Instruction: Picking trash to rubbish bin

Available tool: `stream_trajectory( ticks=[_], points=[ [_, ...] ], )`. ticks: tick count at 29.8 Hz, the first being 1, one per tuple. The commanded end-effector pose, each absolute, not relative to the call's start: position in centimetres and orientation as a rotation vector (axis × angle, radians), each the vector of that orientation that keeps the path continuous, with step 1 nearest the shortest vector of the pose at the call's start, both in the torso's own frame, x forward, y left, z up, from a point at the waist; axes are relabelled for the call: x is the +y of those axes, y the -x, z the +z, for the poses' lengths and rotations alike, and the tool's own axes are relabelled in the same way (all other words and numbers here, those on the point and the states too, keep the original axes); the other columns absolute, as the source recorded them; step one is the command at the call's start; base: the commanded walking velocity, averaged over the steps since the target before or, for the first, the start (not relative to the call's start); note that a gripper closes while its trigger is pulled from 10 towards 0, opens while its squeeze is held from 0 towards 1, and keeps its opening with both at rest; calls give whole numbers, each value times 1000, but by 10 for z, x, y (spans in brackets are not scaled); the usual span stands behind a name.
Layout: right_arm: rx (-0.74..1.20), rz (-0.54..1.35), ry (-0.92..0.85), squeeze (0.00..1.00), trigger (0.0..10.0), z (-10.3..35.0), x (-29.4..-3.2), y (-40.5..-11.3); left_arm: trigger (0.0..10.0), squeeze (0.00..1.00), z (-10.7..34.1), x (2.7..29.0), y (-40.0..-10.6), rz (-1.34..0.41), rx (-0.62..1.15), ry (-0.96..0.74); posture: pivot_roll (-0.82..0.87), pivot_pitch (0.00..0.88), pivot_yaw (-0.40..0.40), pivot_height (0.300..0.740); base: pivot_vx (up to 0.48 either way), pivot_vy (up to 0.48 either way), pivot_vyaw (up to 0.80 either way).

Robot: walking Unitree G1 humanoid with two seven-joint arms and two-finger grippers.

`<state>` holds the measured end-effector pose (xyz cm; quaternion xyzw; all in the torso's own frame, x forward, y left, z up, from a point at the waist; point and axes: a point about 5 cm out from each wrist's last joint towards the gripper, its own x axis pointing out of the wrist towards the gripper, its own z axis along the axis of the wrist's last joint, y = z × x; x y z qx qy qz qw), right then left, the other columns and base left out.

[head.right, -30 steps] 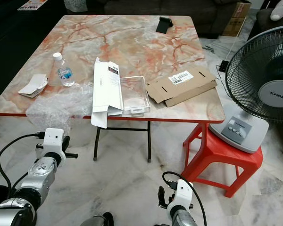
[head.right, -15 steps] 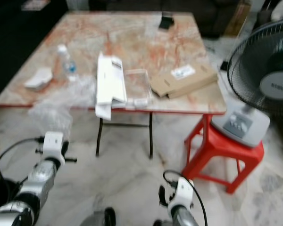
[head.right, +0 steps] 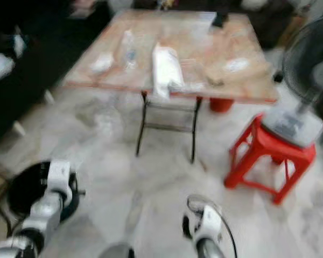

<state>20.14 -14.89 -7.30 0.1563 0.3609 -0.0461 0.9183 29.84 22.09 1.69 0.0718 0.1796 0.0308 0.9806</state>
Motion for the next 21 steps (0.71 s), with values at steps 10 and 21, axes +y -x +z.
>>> stream_trajectory(
  ticks=[10, 21],
  points=[
    [740, -117, -296, 0, 10000, -72, -163, -202, 10000, 0, -5, 222, -282, 61, 516, -145, 56, 101, 9, 740, 0, 0, 0],
    [740, -119, -279, 0, 10000, -70, -167, -207, 10000, 0, -40, 218, -247, 49, 742, -199, 48, 106, 1, 740, 0, 0, 0]
  ],
)
